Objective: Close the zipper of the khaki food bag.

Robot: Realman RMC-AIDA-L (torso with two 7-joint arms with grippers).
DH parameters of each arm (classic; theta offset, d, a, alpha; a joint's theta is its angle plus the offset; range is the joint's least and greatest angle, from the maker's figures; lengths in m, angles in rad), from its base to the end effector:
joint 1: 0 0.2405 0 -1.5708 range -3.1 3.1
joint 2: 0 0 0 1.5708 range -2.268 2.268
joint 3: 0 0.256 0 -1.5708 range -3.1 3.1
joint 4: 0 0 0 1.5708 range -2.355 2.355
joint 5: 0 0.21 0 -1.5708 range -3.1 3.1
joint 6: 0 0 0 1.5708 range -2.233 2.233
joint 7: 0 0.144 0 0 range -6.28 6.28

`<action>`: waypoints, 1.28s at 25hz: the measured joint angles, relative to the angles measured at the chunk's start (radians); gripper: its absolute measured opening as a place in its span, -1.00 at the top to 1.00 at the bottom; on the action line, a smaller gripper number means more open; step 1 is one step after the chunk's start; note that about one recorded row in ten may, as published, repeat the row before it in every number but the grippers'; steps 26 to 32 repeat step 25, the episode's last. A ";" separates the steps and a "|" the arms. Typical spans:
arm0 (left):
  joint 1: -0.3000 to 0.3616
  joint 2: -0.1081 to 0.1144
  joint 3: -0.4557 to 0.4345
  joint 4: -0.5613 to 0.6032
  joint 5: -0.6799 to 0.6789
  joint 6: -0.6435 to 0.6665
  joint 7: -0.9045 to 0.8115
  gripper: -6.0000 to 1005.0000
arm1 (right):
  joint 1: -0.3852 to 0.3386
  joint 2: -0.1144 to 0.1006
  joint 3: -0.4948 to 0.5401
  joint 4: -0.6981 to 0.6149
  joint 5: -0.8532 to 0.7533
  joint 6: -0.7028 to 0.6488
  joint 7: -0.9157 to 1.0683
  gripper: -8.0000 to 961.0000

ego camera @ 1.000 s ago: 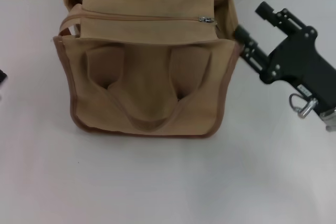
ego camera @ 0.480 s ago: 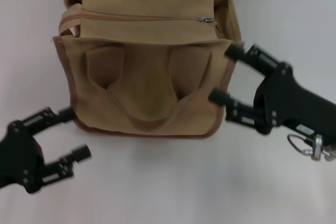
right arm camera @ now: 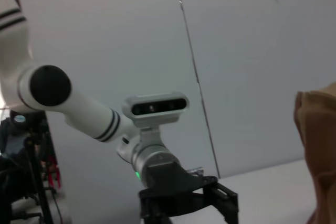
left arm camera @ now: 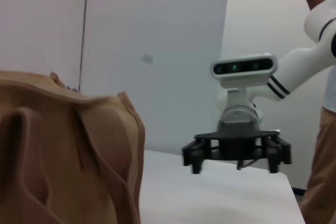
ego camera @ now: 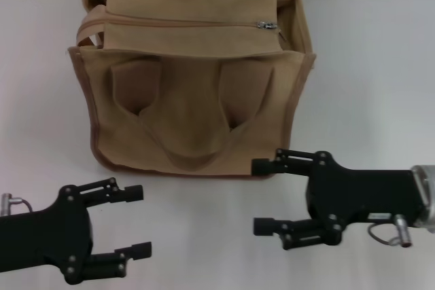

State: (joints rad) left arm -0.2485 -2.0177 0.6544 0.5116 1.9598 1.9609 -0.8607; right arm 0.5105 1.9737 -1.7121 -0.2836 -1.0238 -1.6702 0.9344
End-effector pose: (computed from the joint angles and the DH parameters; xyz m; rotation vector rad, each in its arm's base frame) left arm -0.3141 0.2006 0.0159 -2.7651 -0.2708 -1.0063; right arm 0.2393 0.2576 -0.0532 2.8664 -0.2965 -1.1092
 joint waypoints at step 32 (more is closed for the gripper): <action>-0.025 -0.027 -0.001 0.006 0.068 -0.023 -0.002 -0.51 | -0.031 0.054 0.037 -0.059 0.000 0.101 -0.041 -0.75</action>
